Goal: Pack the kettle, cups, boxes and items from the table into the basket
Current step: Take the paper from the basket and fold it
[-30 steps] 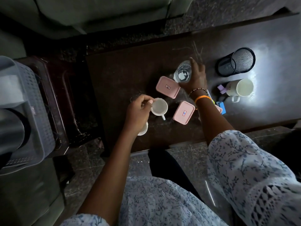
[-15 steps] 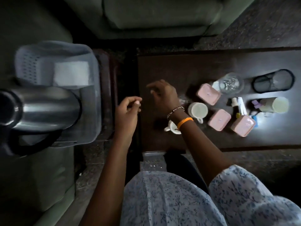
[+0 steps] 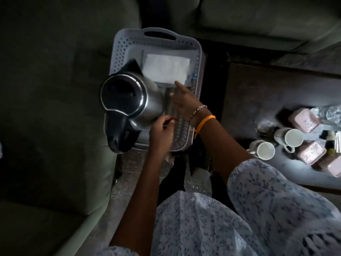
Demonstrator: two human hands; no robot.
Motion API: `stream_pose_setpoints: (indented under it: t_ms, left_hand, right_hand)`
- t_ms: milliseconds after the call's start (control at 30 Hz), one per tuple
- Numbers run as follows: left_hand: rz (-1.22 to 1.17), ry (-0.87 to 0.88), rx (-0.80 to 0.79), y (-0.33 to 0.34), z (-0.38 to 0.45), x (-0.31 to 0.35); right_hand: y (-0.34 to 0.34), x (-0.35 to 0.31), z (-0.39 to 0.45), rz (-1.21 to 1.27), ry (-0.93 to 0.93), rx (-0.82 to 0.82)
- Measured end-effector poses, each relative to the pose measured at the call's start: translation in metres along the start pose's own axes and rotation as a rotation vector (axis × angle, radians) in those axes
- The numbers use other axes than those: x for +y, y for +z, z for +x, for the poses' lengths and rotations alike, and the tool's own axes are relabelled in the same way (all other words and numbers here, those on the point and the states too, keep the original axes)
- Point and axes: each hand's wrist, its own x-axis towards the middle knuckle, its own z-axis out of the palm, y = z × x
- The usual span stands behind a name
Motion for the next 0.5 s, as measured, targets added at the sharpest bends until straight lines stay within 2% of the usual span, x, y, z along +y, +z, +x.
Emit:
stream_pose_setpoints:
  t_ms: [100, 233, 333, 500]
  left_hand:
    - [0.001, -0.019, -0.082, -0.009, 0.004, -0.008]
    - [-0.035, -0.038, -0.133, -0.014, 0.003, -0.01]
    - [-0.024, 0.009, -0.127, -0.017, -0.001, -0.007]
    - [-0.017, 0.19, -0.018, -0.011, -0.018, 0.013]
  right_hand:
    - [0.012, -0.005, 0.017, 0.165, -0.06, 0.122]
    - [0.015, -0.014, 0.023, 0.25, -0.109, 0.243]
    - [0.014, -0.015, 0.011, 0.231, -0.231, 0.257]
    - [-0.007, -0.014, -0.02, 0.184, -0.384, 0.235]
